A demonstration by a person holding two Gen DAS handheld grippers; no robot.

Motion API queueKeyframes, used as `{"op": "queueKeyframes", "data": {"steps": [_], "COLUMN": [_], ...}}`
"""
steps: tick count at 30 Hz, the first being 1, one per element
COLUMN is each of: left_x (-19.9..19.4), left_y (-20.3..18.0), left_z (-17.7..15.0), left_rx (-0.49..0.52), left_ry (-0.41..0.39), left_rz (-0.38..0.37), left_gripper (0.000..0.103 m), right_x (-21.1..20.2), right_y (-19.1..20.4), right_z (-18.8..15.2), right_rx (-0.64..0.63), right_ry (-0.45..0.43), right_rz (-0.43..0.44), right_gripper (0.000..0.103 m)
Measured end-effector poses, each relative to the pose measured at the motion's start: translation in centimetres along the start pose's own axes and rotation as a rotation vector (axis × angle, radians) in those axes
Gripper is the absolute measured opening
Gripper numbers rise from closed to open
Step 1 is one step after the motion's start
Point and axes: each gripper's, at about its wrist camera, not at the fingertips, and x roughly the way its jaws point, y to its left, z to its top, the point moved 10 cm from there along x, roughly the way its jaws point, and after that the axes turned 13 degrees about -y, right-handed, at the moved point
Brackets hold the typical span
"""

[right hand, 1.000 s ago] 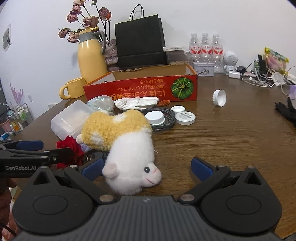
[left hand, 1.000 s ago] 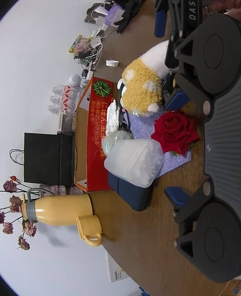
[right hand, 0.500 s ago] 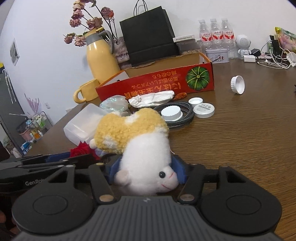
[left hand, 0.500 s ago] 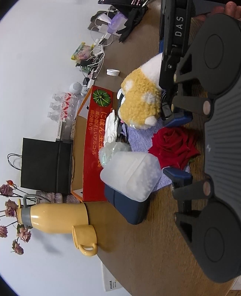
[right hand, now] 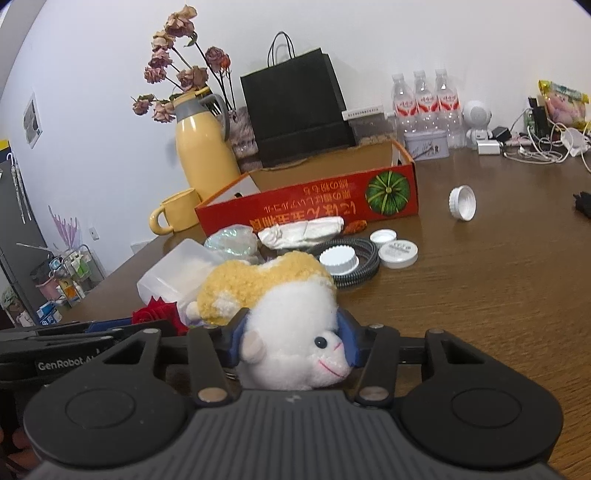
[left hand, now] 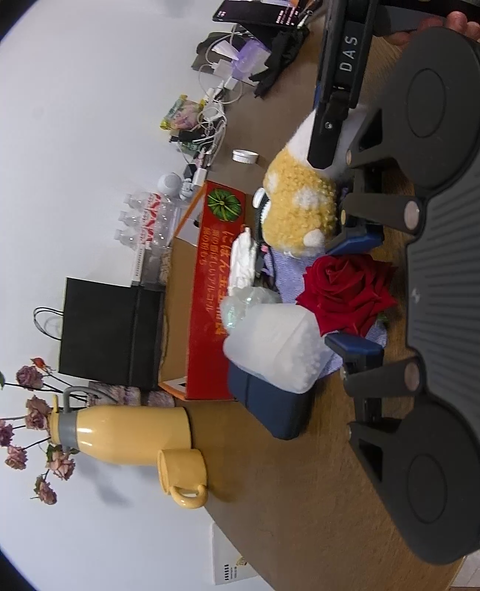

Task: Organize objects
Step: 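Grasp the red rose with the left tool while the right tool grasps the white plush toy, then carry rose and plush toy into the red box and open both tools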

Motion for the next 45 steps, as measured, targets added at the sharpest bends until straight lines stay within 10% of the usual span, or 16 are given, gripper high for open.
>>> {"op": "queueKeyframes", "data": {"steps": [26, 45], "left_x": [6.5, 22.6], "left_y": [0.4, 4.7], "left_z": [13.7, 18.0], "left_rx": [0.001, -0.054], "left_ry": [-0.202, -0.097], "left_rz": [0.009, 0.086], "left_gripper": [0.043, 0.043], "right_x": [5.9, 21.0], "right_y": [-0.7, -4.7], "right_z": [10.7, 14.4], "right_rx": [-0.075, -0.097], "right_ry": [-0.225, -0.195], "right_rz": [-0.039, -0.134], "right_gripper": [0.049, 0.049]}}
